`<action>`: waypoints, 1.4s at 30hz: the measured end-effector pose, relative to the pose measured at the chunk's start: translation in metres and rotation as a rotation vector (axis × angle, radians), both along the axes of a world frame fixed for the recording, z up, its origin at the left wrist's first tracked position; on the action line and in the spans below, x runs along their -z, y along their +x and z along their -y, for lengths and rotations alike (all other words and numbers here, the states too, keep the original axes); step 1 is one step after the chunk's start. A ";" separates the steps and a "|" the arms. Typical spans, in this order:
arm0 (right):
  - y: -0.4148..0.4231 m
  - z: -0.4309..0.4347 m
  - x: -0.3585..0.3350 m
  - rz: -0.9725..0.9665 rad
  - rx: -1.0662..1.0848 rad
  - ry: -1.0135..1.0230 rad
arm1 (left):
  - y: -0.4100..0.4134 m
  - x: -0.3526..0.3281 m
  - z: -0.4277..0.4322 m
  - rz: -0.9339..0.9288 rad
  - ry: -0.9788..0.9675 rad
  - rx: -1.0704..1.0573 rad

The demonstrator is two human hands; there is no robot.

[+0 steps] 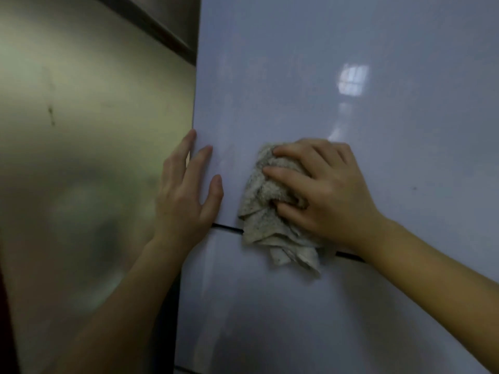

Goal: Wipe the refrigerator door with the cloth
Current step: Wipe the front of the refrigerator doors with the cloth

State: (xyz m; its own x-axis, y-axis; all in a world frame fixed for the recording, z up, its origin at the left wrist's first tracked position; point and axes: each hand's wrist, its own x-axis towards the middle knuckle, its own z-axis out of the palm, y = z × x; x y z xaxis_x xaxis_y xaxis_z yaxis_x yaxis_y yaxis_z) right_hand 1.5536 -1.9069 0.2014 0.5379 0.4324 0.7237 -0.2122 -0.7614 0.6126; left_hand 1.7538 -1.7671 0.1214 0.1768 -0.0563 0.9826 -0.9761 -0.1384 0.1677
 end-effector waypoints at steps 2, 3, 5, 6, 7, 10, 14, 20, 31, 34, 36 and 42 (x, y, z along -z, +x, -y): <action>0.005 -0.002 -0.003 0.030 0.005 0.007 | 0.001 0.008 -0.004 -0.003 0.009 -0.008; 0.008 -0.004 -0.006 0.041 0.013 0.019 | 0.001 0.012 -0.006 0.001 0.026 -0.013; 0.019 -0.013 -0.016 0.053 0.028 0.044 | 0.001 0.020 -0.011 0.010 0.058 -0.018; 0.026 -0.019 -0.021 0.050 0.037 0.044 | 0.001 0.024 -0.013 0.002 0.061 -0.010; 0.035 -0.025 -0.024 0.037 0.045 0.036 | 0.000 0.027 -0.013 -0.021 0.046 0.017; 0.062 -0.039 -0.024 -0.042 0.059 -0.037 | -0.004 0.035 -0.009 -0.127 -0.061 0.165; 0.068 -0.038 -0.009 -0.141 0.063 -0.132 | -0.004 0.037 -0.011 -0.146 -0.087 0.232; 0.023 -0.009 -0.012 -0.004 0.031 -0.025 | 0.003 0.032 -0.014 -0.029 0.054 0.028; -0.022 0.015 0.076 -0.017 0.089 -0.021 | -0.010 0.027 0.025 0.114 -0.031 -0.142; -0.026 0.018 0.076 -0.002 0.078 -0.025 | -0.002 0.031 0.028 0.127 -0.043 -0.124; -0.035 0.022 0.067 0.051 0.066 -0.004 | 0.001 0.033 0.028 0.147 -0.064 -0.113; -0.081 0.045 0.040 0.323 0.090 0.146 | -0.007 0.028 0.028 0.116 -0.086 -0.161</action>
